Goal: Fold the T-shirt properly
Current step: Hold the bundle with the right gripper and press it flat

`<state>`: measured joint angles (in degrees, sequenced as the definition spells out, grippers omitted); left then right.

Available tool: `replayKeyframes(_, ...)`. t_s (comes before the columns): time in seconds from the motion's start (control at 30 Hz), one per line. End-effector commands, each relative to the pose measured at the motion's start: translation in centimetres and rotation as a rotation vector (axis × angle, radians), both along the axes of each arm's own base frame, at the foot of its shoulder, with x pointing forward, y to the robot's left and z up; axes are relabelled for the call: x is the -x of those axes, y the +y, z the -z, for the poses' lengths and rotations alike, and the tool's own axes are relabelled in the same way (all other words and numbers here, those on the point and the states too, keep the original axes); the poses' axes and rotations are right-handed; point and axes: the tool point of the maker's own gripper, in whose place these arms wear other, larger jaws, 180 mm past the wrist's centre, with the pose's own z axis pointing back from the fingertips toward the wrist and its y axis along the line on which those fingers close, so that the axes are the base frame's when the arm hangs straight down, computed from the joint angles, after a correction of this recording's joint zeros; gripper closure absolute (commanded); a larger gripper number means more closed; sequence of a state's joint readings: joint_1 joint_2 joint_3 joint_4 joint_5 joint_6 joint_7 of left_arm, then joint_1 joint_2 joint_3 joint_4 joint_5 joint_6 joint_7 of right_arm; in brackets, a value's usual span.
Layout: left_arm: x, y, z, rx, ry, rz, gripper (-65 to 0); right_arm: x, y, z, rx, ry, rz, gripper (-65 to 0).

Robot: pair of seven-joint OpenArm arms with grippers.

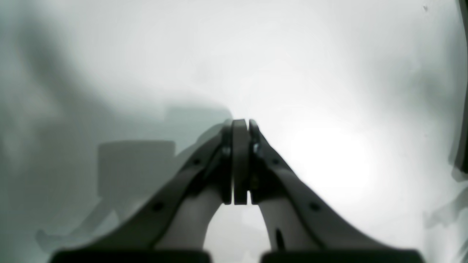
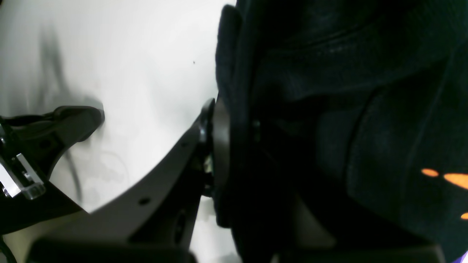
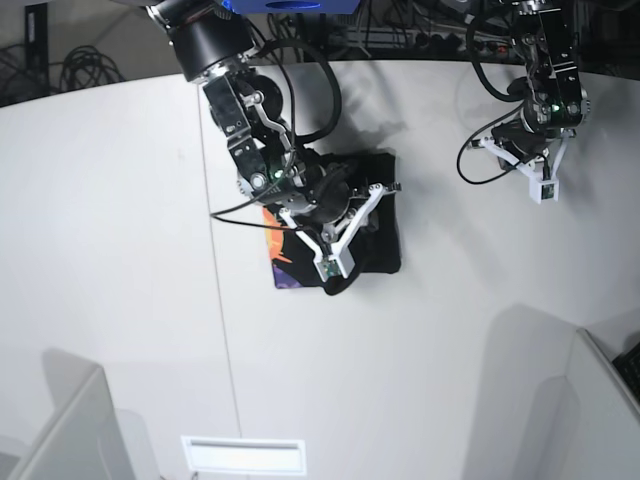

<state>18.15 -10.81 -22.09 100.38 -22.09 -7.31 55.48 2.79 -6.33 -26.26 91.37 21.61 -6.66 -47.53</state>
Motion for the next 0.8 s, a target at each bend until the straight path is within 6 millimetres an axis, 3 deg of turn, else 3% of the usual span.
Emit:
replayKeyframes(0.0,-0.7,0.4,-0.9,-0.017,-0.037,0.004,0.0,-0.8,0.7,-1.3,-0.03,-0.038,-0.001,0.0)
replayKeyframes(0.23,-0.6,0.5,-1.0,-0.017,-0.035,0.004,0.0,-0.9,0.5,-1.2,-0.028,-0.035,0.005,0.0)
replayKeyframes(0.37,-0.2,0.1,-1.9,-0.032,-0.054,0.022,0.0,-0.9,0.5,-1.1,-0.028,-0.034,0.005,-32.0)
replayKeyframes(0.43,-0.2,0.0,-2.4,-0.038,-0.064,0.029,0.0,-0.9,0.5,-1.1,-0.028,-0.034,0.005,-42.9)
replayKeyframes(0.57,0.1,0.1,-2.4,-0.042,-0.062,0.029,0.0,-1.2,0.9,-1.6,-0.043,-0.055,0.012,-45.2)
replayKeyframes(0.77,1.4,4.3,-3.5,-0.09,-0.071,-0.088,0.0,-1.3,1.0,-1.0,-0.039,-0.047,0.014,-45.2)
